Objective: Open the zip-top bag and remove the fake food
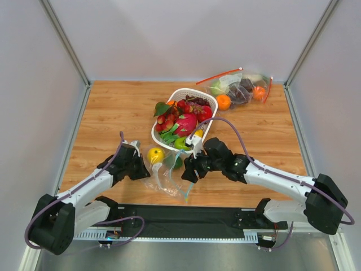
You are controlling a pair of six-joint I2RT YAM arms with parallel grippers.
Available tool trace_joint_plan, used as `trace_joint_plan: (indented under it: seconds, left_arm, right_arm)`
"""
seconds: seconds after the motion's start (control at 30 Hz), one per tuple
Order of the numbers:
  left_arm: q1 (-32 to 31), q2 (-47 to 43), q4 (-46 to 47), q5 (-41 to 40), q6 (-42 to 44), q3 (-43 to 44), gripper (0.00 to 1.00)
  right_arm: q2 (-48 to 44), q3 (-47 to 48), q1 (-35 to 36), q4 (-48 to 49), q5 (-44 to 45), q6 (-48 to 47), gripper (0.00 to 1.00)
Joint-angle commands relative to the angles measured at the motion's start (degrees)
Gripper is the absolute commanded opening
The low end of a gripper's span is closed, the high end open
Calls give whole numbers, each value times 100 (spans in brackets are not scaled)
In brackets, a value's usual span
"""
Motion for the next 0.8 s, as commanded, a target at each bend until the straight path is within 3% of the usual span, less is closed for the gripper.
trace_joint_plan:
  seconds: [0.0, 0.53, 0.77]
  left_arm:
    - [31, 183, 198, 384, 301, 184, 0]
    - [-31, 140, 321, 1597, 346, 9, 0]
    - [-522, 149, 277, 1844, 258, -9, 0]
  right_arm:
    - [295, -211, 22, 1376, 358, -87, 62]
    - [1448, -625, 154, 3540, 1219, 132, 71]
    - [1650, -739, 198, 4129, 1431, 405, 77]
